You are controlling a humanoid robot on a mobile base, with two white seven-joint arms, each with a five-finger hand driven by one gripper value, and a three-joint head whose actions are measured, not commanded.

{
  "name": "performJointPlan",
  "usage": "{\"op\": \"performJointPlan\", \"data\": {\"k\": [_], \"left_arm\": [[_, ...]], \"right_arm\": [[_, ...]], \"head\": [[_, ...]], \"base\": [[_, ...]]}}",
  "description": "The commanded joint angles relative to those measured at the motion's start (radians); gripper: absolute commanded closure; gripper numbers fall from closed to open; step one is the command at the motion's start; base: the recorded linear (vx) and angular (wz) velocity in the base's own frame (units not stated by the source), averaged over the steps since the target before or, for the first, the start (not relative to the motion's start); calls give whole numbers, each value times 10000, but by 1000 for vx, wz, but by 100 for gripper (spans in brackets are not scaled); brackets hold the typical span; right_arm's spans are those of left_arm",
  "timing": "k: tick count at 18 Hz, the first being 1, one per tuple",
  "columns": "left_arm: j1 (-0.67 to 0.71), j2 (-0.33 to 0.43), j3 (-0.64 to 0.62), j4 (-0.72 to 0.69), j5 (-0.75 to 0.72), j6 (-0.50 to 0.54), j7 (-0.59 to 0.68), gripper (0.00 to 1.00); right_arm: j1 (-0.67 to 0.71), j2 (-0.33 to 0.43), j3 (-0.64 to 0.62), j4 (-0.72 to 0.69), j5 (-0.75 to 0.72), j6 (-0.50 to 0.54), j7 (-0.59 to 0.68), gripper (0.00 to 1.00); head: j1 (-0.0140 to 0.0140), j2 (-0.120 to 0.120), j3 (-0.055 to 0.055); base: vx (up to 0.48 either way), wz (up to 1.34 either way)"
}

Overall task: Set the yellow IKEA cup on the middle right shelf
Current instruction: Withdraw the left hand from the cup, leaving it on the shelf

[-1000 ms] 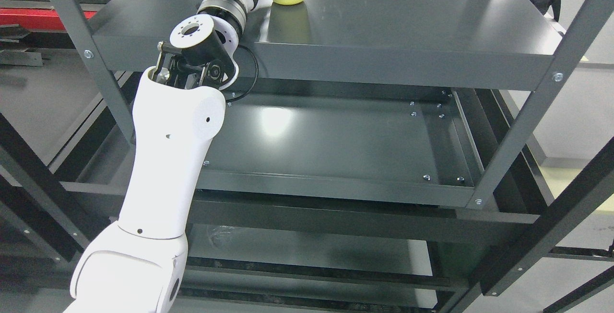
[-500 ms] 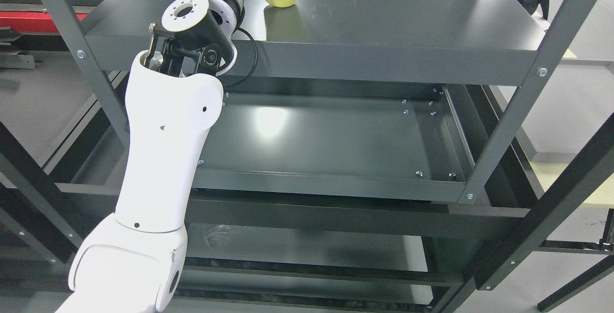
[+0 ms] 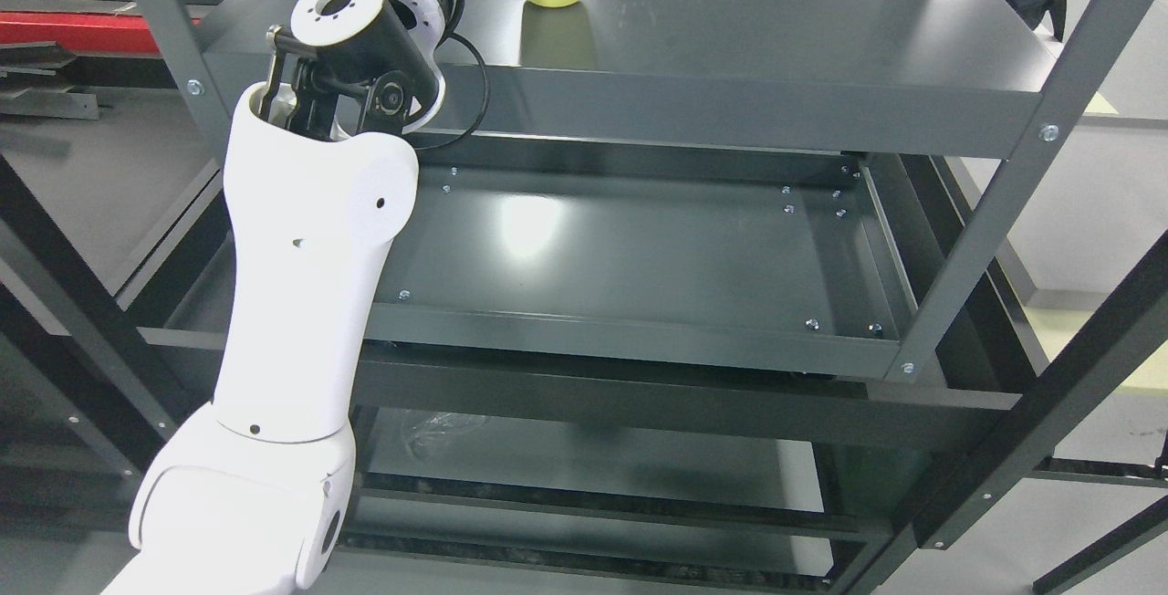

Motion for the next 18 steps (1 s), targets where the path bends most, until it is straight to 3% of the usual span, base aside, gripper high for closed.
{"op": "performJointPlan", "data": {"k": [1,8,18], "left_arm": [[-46,176,-201,-1211,11,57,-14,1],[77,176,-1827,-1764,-19,410,93,0],[1562,176,-1767,-2882,-35,1085,246,0]], "right_arm": [[62,-175,0,-1,0,14,-7,1],[62,-175,0,-1,0,14,-7,1],[62,-175,0,-1,0,14,-7,1]], "head": [[0,0,0],[0,0,0],[0,0,0]], "base": [[-53,60],[-77,61],[-126,149]]}}
